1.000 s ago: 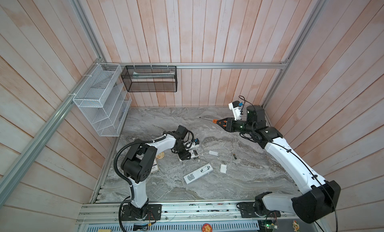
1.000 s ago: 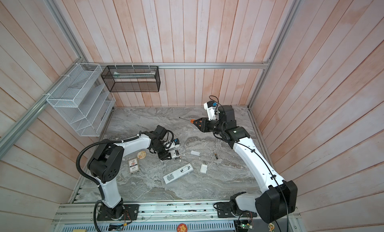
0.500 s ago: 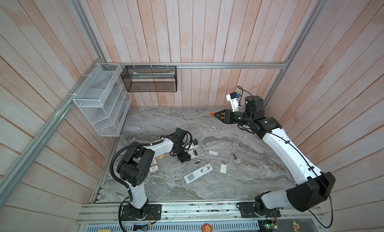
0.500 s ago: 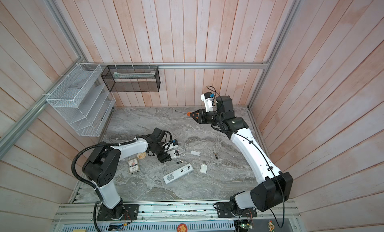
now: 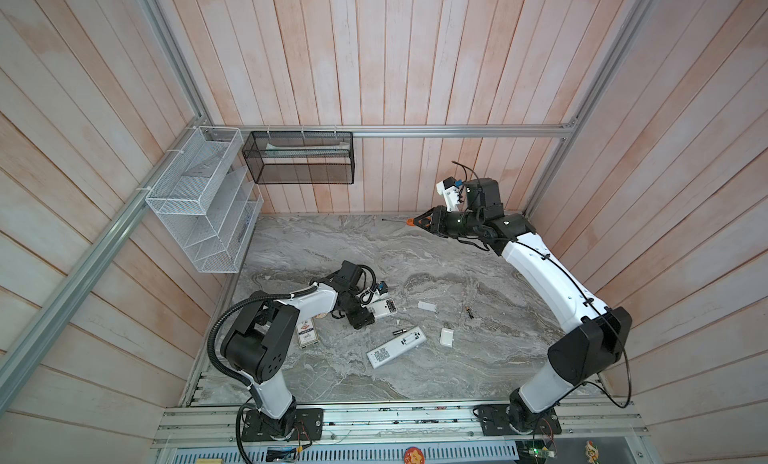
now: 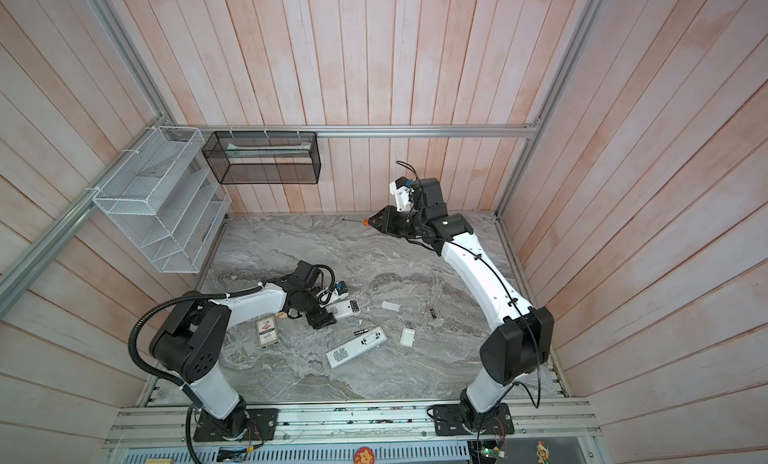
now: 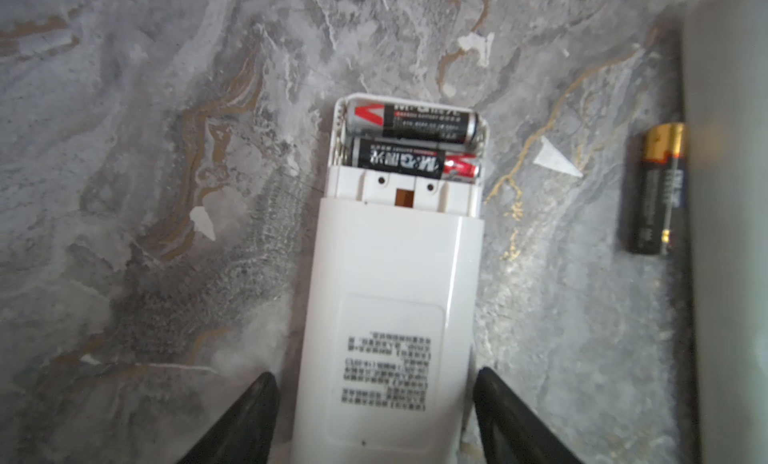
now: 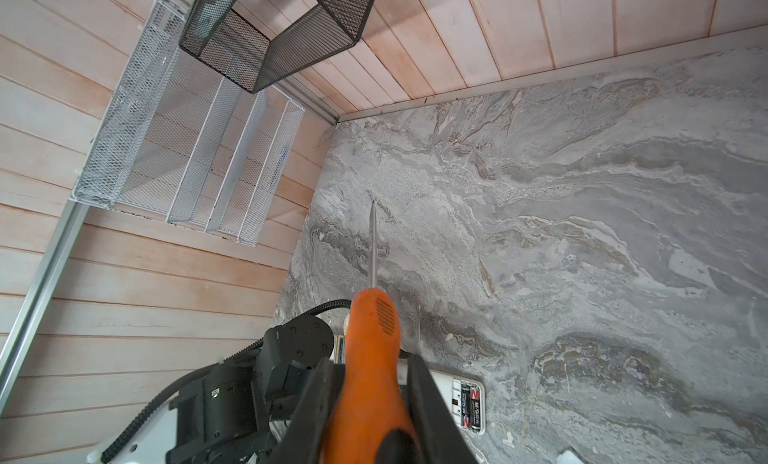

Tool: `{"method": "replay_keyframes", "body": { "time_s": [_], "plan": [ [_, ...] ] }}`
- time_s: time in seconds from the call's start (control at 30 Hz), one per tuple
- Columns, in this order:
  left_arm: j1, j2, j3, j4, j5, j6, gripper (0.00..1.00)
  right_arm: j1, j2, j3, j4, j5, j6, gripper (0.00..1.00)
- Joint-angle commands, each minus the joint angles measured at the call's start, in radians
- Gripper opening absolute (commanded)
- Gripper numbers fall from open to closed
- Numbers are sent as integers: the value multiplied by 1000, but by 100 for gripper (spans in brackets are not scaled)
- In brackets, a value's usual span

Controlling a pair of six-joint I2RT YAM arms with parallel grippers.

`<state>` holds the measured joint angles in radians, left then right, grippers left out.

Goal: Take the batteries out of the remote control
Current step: 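Grasp the white remote's end with the left gripper while right moves screwdriver closer, then lower the screwdriver tip toward the battery compartment with the right gripper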

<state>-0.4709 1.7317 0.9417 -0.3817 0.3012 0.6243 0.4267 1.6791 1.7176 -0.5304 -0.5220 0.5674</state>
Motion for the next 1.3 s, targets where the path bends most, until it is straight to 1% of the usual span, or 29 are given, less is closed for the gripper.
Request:
{"method": "replay_keyframes", "body": {
  "time_s": [0.0,0.13,0.27,0.4,0.5,0.67,0.9,0.97,1.03,1.17,1.27],
  "plan": [
    [17,-33,-55,-6,-5,6,77,14,28,64,-84,-3,-45,14],
    [38,-73,-91,16,1,7,80,50,28,75,-126,53,-96,14],
    [41,-103,-121,28,-4,24,83,58,46,102,-159,53,-114,14],
    [42,-105,-126,21,-8,34,87,61,49,126,-189,60,-132,14],
    [47,-96,-122,12,-12,41,87,65,20,86,-168,59,-132,14],
    [52,-63,-104,3,-21,41,87,66,-51,-40,-87,47,-103,14],
    [53,-17,-69,-12,47,54,76,65,-133,-149,-83,63,-102,14],
    [52,-18,-69,-13,79,60,75,63,-146,-168,-99,60,-112,14],
    [50,-22,-77,-7,108,67,73,61,-141,-163,-149,57,-129,14],
    [48,-17,-89,-1,102,69,70,61,-101,-112,-289,67,-178,14],
    [48,-13,-87,2,107,69,69,61,-72,-89,-379,79,-192,14]
  ]
}}
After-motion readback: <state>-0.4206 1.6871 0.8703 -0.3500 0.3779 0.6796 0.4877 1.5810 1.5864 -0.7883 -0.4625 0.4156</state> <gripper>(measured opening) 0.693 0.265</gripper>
